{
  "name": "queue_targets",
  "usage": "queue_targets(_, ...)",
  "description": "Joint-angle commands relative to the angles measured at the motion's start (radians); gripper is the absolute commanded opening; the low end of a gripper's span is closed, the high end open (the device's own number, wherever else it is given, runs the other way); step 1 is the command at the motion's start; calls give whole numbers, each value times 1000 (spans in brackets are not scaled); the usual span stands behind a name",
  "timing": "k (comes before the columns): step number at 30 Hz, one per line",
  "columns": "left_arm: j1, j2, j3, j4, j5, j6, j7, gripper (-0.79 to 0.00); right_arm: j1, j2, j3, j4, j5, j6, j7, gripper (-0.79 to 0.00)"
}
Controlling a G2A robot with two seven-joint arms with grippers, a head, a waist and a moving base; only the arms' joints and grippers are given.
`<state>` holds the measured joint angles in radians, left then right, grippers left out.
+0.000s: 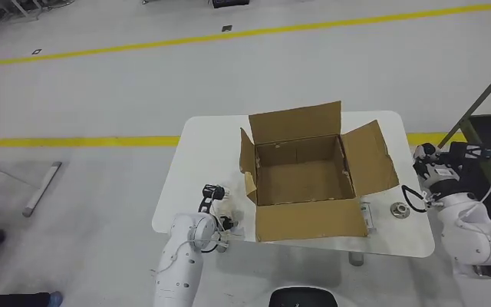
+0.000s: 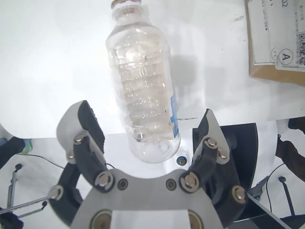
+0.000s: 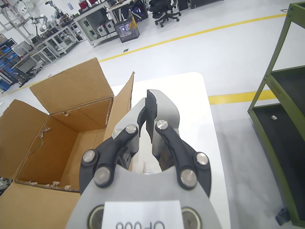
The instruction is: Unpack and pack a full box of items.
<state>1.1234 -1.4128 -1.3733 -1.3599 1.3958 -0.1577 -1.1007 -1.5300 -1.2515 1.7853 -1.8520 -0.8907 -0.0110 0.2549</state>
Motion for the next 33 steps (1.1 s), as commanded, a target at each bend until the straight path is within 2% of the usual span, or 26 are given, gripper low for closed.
queue_targets(1, -6, 1, 7, 25, 6, 3, 12, 0, 3, 0, -2, 2, -1, 2, 2, -785)
queue_targets(12, -35, 5, 19, 111, 6, 17, 88, 0, 19, 2, -19, 16, -5, 1, 9, -785)
queue_targets(13, -37, 5, 21, 116, 4, 19, 90, -18, 20, 2, -20, 16, -7, 2, 9, -785)
queue_targets(14, -39, 5, 21, 120, -5, 22, 91, -129, 20, 2, -20, 17, -7, 3, 9, -785)
queue_targets(15, -40, 5, 21, 125, -16, 23, 88, -342, 21, 2, -21, 17, -8, 2, 10, -785)
queue_targets(16, -42, 5, 22, 128, -19, 23, 87, -477, 21, 2, -21, 18, -7, 2, 10, -785)
queue_targets(17, -43, 6, 23, 132, -19, 23, 88, -526, 21, 3, -21, 19, -7, 2, 11, -785)
queue_targets(18, -44, 6, 23, 137, -22, 23, 90, -683, 21, 3, -21, 20, -7, 3, 12, -785)
queue_targets(19, -46, 7, 23, 140, -23, 24, 92, -785, 22, 3, -21, 20, -8, 3, 12, -785)
queue_targets(25, -43, 11, 25, 130, -33, 20, 102, -785, 29, 3, -15, 26, 28, 6, 24, -785)
queue_targets(28, -33, 15, 17, 91, -33, 21, 100, -785, 38, 4, 2, 35, 74, 10, 42, -637)
queue_targets(29, -28, 17, 13, 74, -33, 23, 99, -785, 43, 4, 10, 42, 100, 14, 50, -560)
queue_targets(31, -16, 21, 1, 32, -35, 26, 92, -785, 54, 5, 24, 56, 147, 19, 76, -502)
queue_targets(33, 0, 26, -8, -17, -11, 27, 92, -785, 67, 7, 33, 82, 194, 11, 117, -493)
